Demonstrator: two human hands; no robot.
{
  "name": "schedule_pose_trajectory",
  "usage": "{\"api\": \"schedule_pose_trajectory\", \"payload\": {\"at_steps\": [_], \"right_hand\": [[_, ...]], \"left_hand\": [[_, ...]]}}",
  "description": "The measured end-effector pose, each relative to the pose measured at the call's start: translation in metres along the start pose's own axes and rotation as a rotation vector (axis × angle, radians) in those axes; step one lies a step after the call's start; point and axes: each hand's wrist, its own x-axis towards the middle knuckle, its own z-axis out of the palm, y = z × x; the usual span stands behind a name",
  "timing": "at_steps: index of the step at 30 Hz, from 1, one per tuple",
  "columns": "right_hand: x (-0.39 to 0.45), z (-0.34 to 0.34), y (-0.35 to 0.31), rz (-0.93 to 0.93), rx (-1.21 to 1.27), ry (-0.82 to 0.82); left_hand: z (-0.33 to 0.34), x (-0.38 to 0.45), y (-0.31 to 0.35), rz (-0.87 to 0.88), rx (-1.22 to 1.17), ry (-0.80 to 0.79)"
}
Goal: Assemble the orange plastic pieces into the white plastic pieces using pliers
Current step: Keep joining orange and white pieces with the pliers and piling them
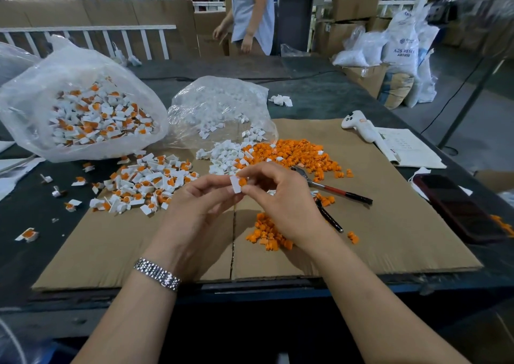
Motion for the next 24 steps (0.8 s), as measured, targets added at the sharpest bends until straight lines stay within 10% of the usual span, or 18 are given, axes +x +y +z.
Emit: {"api": "schedule_pose_trajectory", "payload": {"at_steps": [24], "right_hand": [[-0.004, 0.008, -0.002, -0.107, -0.161, 0.053]], "left_hand": [[0.019, -0.008, 0.003, -0.06, -0.045, 0.181]]}}
